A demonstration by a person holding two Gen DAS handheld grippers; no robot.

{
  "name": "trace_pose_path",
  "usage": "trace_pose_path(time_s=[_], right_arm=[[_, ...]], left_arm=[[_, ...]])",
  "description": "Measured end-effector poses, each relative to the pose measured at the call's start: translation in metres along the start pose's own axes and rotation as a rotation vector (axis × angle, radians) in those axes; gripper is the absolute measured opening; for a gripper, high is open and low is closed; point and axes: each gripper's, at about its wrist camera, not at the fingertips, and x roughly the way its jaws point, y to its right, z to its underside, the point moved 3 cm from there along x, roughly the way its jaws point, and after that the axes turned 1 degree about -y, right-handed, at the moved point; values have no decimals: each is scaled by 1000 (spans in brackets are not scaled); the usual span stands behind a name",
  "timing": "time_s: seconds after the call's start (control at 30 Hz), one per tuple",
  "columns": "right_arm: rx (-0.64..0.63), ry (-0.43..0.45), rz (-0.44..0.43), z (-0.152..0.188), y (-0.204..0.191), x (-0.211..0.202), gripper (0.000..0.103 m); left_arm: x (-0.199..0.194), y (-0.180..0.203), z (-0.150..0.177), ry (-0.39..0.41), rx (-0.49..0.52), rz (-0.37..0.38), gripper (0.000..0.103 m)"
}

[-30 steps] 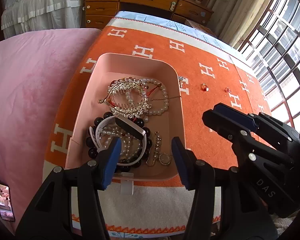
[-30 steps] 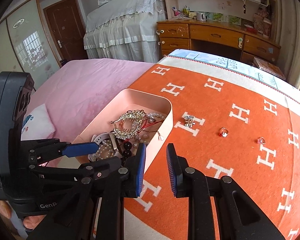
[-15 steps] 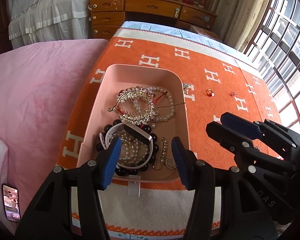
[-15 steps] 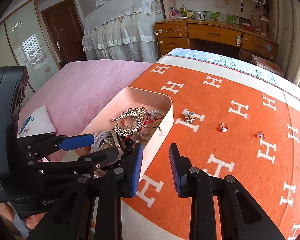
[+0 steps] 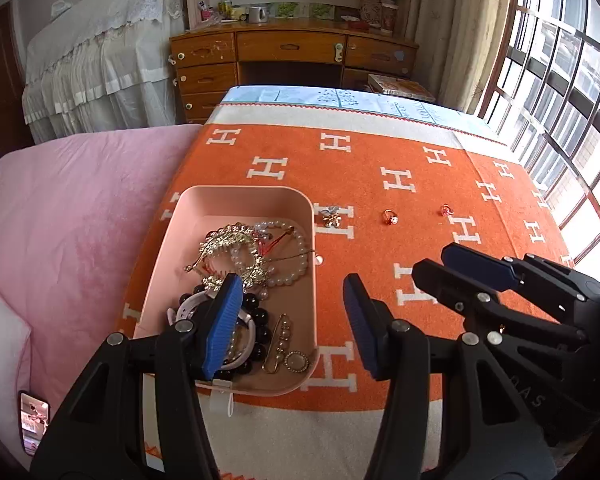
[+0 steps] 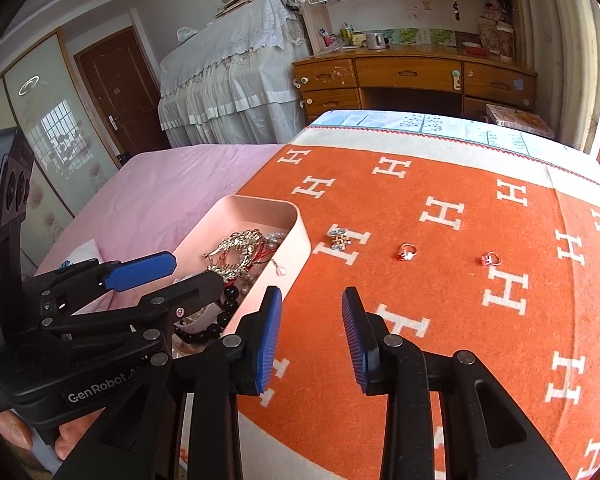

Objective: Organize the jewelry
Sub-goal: 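Move the left tool from the box toward the red-stone ring, then grasp the red-stone ring with the left tool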

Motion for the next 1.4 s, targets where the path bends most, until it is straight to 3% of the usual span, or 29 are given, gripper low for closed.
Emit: trace_pose_path(time_s=[0.33, 0.57, 0.73, 0.87, 1.03, 1.4], right_arm=[[131, 41, 27, -1, 83, -32, 32], [210, -52, -28, -6, 133, -18, 32], [267, -114, -32, -7, 164, 4, 32], [300, -133, -35, -4, 177, 14, 32], [322, -142, -33, 0, 188, 21, 32], [331, -152, -43, 3, 187, 30, 32]], left_arm=[[18, 50, -19, -31, 95, 26, 49], [61, 85, -40, -62, 206, 67, 49], [109, 101, -53, -130, 247, 115, 46], [142, 105, -58, -188, 243, 138, 35], [168, 110, -62, -222, 250, 140, 32], [167, 126, -61, -194, 331, 131, 14]])
